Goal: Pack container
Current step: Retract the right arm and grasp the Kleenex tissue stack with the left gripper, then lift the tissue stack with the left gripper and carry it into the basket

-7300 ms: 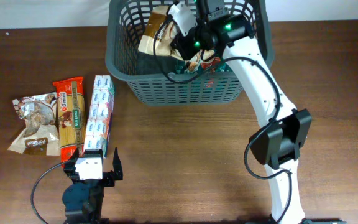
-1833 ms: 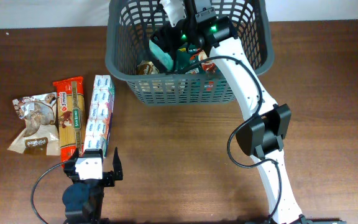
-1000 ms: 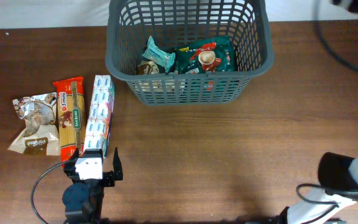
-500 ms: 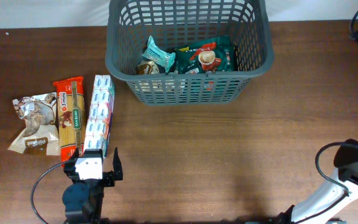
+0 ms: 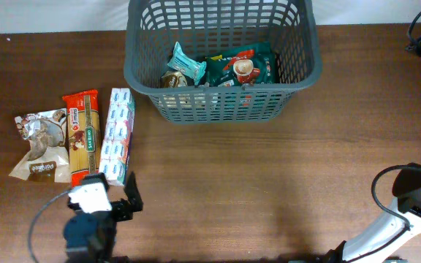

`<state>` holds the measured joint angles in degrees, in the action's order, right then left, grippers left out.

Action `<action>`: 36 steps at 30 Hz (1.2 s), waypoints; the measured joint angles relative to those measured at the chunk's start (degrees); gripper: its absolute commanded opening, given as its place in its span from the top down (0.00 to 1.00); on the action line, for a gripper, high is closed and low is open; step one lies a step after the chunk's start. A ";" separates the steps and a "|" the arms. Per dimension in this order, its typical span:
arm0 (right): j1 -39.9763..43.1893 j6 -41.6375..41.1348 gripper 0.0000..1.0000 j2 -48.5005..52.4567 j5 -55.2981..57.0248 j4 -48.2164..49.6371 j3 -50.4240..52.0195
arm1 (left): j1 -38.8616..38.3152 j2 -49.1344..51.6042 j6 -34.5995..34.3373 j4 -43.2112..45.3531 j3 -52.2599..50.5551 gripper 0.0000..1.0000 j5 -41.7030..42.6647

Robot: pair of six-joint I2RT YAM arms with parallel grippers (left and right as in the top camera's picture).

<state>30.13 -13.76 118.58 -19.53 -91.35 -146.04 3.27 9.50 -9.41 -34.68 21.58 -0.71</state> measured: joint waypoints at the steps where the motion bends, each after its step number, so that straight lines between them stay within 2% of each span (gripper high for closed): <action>1: 0.00 0.00 0.01 0.00 -0.02 0.00 0.00 | 0.00 4.61 -1.01 -1.70 5.20 0.01 -0.79; 5: 0.00 0.00 0.01 0.00 -0.04 0.04 0.02 | 0.02 24.06 -1.29 -11.41 22.97 0.01 -1.68; 11: 0.00 -0.02 0.01 0.00 0.00 0.07 0.02 | 0.00 55.36 3.48 -27.58 47.82 0.01 1.33; 15: 0.00 0.00 0.01 0.00 0.00 0.02 0.02 | 0.04 68.81 5.84 -31.80 58.38 0.01 1.44; 22: 0.00 0.00 0.01 0.00 0.00 0.00 0.02 | 2.56 82.99 11.54 -33.46 61.48 0.00 2.45; 26: 0.00 0.00 0.01 0.00 0.00 0.00 0.02 | 3.96 91.30 16.02 -33.22 61.46 0.05 2.89; 36: 0.00 0.00 0.01 0.00 0.00 0.00 0.02 | 4.22 101.70 22.51 -29.24 61.46 0.11 3.15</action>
<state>30.13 -13.76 118.58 -19.53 -91.35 -146.02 7.49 111.20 13.10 -63.92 83.05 2.44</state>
